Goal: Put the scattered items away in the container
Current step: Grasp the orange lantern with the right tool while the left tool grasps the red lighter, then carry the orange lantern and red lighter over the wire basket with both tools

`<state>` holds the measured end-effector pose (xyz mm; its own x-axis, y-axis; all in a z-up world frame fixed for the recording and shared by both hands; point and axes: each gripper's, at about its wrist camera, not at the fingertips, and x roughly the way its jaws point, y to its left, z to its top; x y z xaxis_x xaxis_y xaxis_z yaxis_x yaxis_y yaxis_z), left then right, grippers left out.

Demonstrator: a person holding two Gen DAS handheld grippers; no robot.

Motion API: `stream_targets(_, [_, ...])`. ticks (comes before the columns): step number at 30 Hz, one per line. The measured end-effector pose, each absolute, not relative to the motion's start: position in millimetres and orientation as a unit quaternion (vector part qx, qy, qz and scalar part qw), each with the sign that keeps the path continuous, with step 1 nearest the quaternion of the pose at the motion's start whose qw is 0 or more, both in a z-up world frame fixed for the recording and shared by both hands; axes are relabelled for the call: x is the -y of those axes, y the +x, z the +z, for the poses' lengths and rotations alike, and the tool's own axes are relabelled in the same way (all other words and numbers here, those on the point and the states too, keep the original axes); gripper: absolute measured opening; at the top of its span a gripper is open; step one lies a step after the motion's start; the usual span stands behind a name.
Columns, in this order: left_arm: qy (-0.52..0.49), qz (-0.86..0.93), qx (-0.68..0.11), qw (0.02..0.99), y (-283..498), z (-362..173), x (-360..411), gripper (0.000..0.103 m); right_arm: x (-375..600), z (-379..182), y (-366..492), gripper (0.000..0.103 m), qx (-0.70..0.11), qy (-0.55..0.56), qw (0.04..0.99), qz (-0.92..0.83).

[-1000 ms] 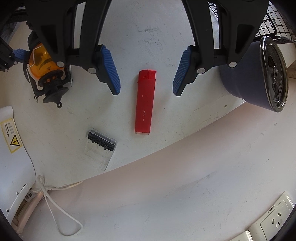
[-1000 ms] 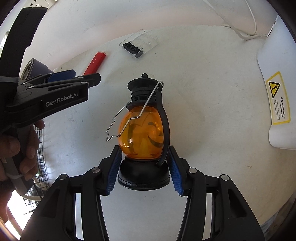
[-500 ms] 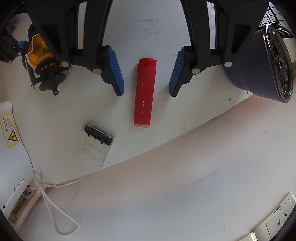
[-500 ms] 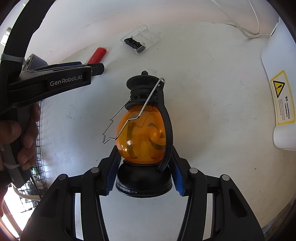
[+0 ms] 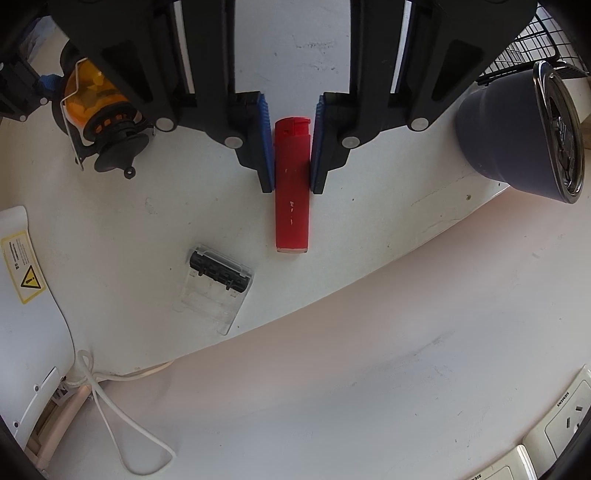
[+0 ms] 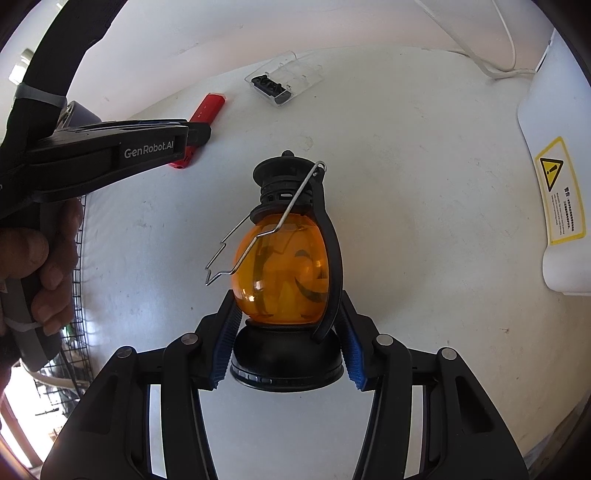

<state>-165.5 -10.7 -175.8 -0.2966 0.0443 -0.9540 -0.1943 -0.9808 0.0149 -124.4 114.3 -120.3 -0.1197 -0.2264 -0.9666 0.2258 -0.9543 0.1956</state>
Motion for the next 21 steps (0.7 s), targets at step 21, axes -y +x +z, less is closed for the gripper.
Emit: stream_targets(21, [-0.554,0.829,-0.063,0.052,-92,-114,16,0.015,-121,-76,-100,0.051,0.002,0.607,0.174,-0.776])
